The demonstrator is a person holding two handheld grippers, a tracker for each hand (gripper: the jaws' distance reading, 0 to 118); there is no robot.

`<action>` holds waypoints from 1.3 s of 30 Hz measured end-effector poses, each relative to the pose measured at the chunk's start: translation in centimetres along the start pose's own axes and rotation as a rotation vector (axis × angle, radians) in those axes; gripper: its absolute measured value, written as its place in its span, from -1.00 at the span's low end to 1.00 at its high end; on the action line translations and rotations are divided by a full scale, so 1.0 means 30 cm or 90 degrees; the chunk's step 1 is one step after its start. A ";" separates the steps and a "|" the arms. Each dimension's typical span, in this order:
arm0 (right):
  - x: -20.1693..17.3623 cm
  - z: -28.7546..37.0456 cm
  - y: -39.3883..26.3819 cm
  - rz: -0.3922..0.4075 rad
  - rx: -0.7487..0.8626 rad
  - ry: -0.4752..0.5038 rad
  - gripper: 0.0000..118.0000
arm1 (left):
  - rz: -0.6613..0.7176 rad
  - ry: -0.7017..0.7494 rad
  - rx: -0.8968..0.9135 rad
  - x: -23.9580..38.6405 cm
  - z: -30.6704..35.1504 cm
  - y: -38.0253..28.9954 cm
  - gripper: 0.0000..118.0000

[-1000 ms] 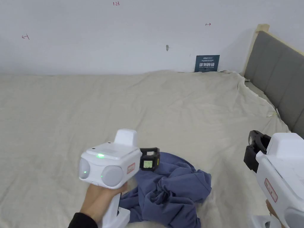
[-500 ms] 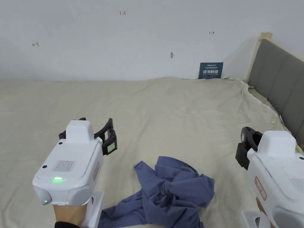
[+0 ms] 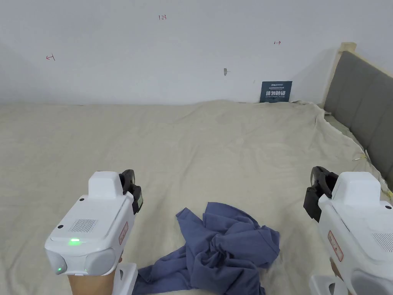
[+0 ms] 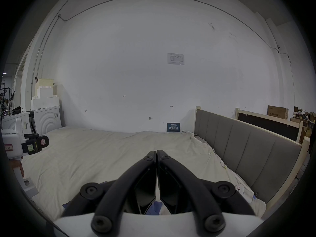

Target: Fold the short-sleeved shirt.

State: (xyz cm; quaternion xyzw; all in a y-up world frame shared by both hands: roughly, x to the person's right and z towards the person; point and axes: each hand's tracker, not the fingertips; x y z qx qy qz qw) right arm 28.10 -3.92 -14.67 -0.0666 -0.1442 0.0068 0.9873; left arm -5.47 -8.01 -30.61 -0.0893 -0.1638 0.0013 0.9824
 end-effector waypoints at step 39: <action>-0.005 -0.104 -0.125 0.013 -0.108 0.012 -1.00 | 0.024 0.005 -0.595 -0.028 -0.207 -0.588 -0.88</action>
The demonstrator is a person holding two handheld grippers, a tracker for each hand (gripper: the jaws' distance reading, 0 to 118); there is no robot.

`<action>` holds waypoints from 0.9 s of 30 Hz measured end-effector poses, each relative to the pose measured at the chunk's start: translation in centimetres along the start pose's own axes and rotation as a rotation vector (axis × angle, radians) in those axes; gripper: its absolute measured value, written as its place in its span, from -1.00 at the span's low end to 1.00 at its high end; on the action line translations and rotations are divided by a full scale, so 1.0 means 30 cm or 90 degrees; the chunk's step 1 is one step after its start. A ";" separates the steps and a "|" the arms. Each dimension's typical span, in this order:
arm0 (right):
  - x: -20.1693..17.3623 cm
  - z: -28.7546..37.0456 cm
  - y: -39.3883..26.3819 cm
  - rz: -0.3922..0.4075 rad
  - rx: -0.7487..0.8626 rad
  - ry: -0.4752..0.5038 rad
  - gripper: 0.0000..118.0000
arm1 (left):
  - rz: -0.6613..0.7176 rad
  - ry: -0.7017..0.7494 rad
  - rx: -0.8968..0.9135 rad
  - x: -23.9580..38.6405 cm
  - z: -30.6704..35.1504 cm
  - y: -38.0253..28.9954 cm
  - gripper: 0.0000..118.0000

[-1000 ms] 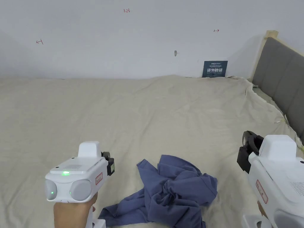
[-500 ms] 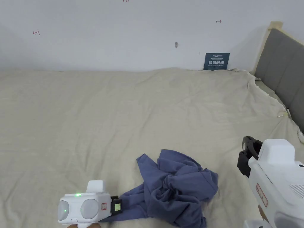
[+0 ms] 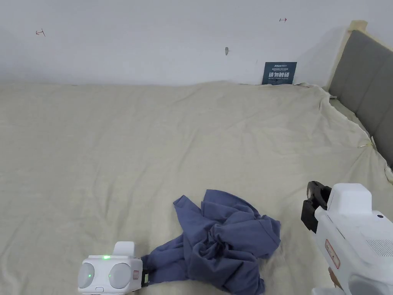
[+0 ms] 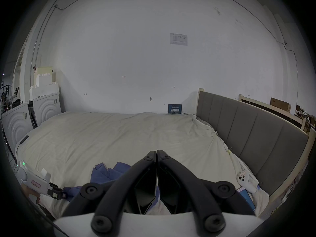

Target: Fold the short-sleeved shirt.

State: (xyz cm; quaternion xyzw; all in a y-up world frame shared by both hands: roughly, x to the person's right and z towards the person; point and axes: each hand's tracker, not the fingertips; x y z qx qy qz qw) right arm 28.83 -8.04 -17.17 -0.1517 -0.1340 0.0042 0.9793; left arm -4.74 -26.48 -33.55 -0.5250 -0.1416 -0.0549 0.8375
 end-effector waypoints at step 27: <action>0.077 -0.793 -0.444 -0.044 -0.467 0.117 -0.64 | 0.033 -0.101 0.122 -0.039 0.166 0.052 -0.98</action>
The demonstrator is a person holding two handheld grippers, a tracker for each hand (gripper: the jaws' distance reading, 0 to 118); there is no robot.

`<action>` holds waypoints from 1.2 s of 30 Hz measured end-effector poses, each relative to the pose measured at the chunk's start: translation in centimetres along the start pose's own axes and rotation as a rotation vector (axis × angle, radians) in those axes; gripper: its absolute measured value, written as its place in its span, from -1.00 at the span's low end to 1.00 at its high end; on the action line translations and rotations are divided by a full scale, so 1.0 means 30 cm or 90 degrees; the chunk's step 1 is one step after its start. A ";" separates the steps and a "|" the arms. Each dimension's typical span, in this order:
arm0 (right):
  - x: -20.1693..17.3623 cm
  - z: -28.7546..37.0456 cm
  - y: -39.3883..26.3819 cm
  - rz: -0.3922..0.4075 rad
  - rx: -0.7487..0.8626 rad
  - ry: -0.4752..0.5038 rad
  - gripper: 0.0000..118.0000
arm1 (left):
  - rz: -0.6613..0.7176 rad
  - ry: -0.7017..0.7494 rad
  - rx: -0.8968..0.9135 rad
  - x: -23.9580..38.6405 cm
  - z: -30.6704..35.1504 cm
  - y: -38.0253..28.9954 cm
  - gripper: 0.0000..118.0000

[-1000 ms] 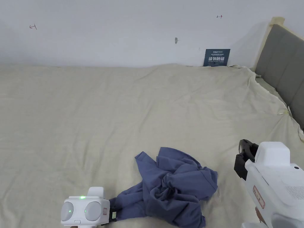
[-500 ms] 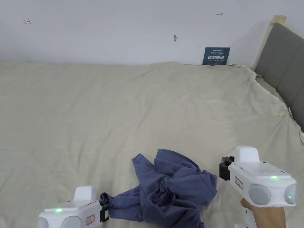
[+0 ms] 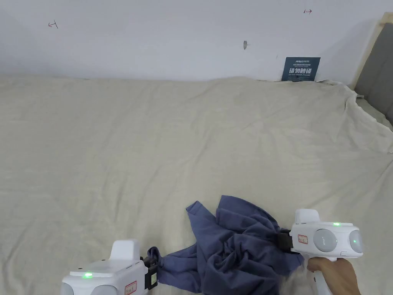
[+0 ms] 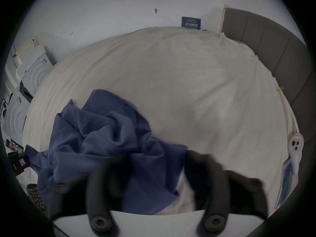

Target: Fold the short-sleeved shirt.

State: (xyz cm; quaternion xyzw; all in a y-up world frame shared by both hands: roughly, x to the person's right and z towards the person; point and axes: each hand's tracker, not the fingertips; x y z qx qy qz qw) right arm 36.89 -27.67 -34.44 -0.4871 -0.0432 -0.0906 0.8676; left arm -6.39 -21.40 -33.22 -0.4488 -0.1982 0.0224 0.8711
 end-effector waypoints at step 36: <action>-0.097 0.923 0.643 0.040 0.406 -0.078 -0.79 | 0.029 0.055 0.286 -0.194 0.325 0.981 -0.98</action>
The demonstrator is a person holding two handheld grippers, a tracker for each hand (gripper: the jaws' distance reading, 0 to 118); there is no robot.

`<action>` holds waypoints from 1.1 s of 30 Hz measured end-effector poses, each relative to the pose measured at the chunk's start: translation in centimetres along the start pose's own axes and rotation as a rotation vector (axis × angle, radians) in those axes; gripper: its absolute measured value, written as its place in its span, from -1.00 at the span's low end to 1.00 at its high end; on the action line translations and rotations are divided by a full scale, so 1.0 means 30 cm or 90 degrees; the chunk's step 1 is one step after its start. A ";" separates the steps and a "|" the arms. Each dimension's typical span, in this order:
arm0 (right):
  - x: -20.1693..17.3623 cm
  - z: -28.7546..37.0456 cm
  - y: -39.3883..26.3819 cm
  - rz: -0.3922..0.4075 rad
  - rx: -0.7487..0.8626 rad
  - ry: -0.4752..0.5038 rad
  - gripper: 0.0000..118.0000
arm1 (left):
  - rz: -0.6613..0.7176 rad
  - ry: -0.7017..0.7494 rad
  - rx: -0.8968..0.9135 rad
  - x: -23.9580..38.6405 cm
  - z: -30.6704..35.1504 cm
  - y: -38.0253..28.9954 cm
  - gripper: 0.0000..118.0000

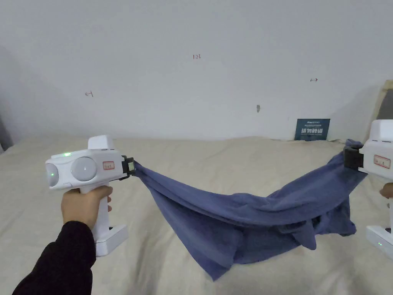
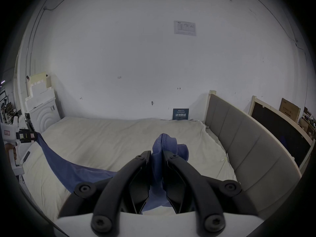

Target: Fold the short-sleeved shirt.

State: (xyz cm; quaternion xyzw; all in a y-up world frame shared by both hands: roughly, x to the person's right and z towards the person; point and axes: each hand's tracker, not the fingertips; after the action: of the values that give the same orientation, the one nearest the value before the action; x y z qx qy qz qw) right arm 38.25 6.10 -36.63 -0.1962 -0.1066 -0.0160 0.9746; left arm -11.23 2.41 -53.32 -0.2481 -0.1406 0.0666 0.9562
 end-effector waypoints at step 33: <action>-0.065 -0.546 -0.342 -0.007 -0.098 -0.056 -0.79 | -0.079 0.084 -0.015 -0.096 -0.366 -0.128 -0.98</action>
State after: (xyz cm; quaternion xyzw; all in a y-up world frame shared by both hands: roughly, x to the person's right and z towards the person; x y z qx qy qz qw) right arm 38.91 -9.71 -47.91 -0.2706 -0.1485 -0.0206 0.9510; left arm -10.43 -6.50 -61.30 -0.2541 -0.0928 -0.0109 0.9627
